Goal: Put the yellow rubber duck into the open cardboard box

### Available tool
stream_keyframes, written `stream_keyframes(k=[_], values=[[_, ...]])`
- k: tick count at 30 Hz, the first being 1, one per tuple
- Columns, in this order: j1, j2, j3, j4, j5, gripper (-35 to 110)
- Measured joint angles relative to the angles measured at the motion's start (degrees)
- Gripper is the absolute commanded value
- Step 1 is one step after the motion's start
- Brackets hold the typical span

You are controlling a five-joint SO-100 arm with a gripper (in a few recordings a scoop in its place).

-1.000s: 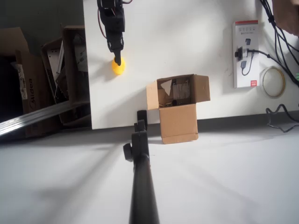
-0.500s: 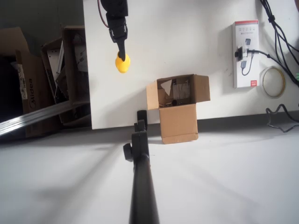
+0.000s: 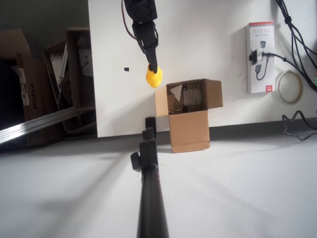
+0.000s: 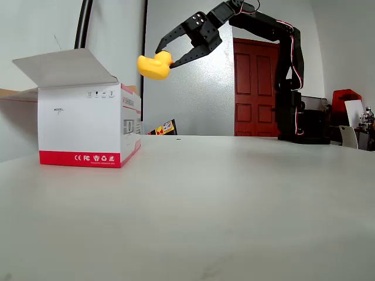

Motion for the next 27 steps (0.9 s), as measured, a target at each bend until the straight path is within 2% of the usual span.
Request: stream_keyframes(k=[27], values=[[-5.71, -20.13, -22.15, 0.70, 2.72, 12]])
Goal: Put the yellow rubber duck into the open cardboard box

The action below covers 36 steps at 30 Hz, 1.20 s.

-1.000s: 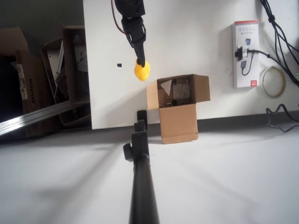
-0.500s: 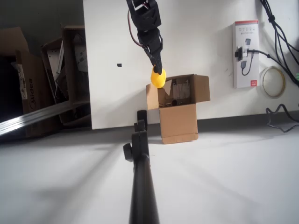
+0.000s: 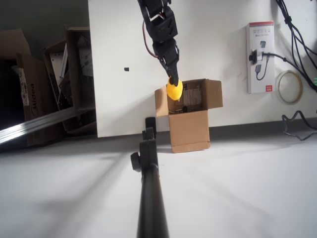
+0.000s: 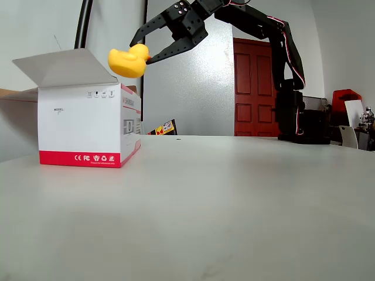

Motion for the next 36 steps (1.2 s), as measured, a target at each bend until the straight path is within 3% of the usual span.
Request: stream_keyframes(k=[9, 16, 27, 36], values=[[-1.49, -1.67, -2.29, 0.00, 0.70, 13], [-1.76, -1.76, -2.29, 0.00, 1.49, 23], [-1.67, -1.76, -2.29, 0.44, 1.76, 24], [0.00, -0.79, -2.29, 5.10, 1.76, -1]])
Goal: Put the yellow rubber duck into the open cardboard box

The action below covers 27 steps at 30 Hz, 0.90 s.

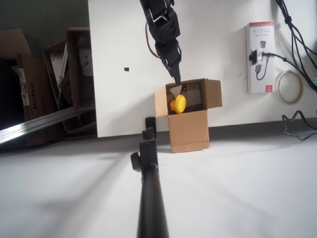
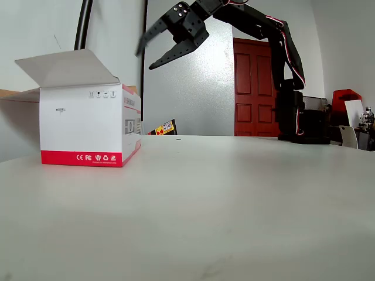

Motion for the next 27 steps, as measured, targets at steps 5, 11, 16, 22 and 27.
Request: stream_keyframes(k=[5, 11, 16, 22, 27], values=[[2.20, 5.62, 0.00, 4.04, 0.00, -1], [5.45, 13.45, 0.00, 10.37, 0.00, -1], [9.58, 21.97, 0.35, 14.06, 0.00, -1], [14.33, 36.56, 8.53, 14.50, 0.09, -1], [16.35, 51.50, 19.86, 14.50, 0.09, -1]])
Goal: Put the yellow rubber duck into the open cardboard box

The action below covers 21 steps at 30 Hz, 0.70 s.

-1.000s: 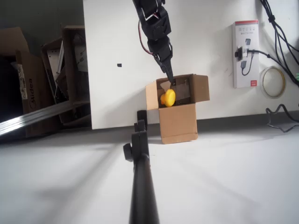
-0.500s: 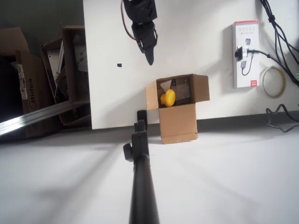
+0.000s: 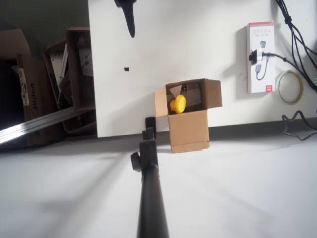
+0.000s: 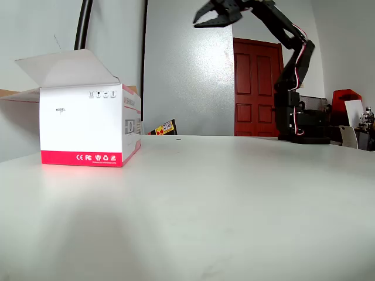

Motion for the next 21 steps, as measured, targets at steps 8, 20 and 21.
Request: stream_keyframes(k=[8, 20, 21], values=[[2.20, 20.57, 16.88, 0.53, -0.44, -1], [5.89, 39.64, 38.32, 0.18, -1.85, -1], [6.68, 40.43, 39.11, -0.26, -2.11, -1]])
